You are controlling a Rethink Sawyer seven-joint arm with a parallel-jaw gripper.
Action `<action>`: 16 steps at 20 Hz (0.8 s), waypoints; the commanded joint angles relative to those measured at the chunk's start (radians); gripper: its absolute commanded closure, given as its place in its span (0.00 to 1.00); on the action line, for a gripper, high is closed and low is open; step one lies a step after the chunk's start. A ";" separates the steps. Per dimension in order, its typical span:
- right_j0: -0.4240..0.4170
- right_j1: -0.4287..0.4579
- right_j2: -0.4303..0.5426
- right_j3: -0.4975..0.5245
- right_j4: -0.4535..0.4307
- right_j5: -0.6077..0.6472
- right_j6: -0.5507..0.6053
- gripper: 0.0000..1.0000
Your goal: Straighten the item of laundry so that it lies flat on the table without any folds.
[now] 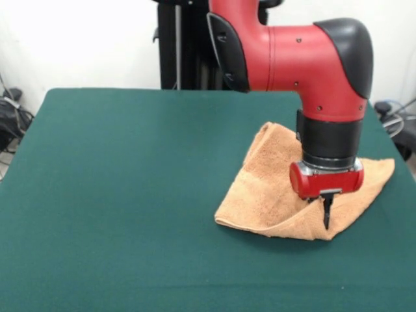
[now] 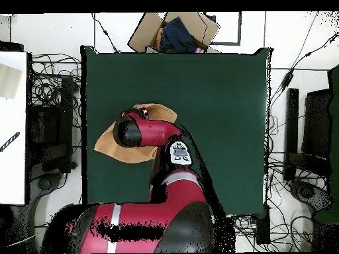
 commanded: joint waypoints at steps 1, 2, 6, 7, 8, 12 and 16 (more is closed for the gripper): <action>0.038 0.039 -0.045 -0.075 0.080 0.090 0.207 1.00; 0.041 0.040 -0.048 -0.078 0.085 0.092 0.208 1.00; 0.056 0.051 -0.061 -0.095 0.107 0.100 0.214 1.00; 0.064 0.055 -0.069 -0.102 0.115 0.105 0.218 1.00; 0.073 0.059 -0.077 -0.111 0.124 0.109 0.222 1.00; 0.094 0.070 -0.099 -0.130 0.148 0.121 0.230 1.00; 0.116 0.083 -0.128 -0.146 0.168 0.126 0.235 1.00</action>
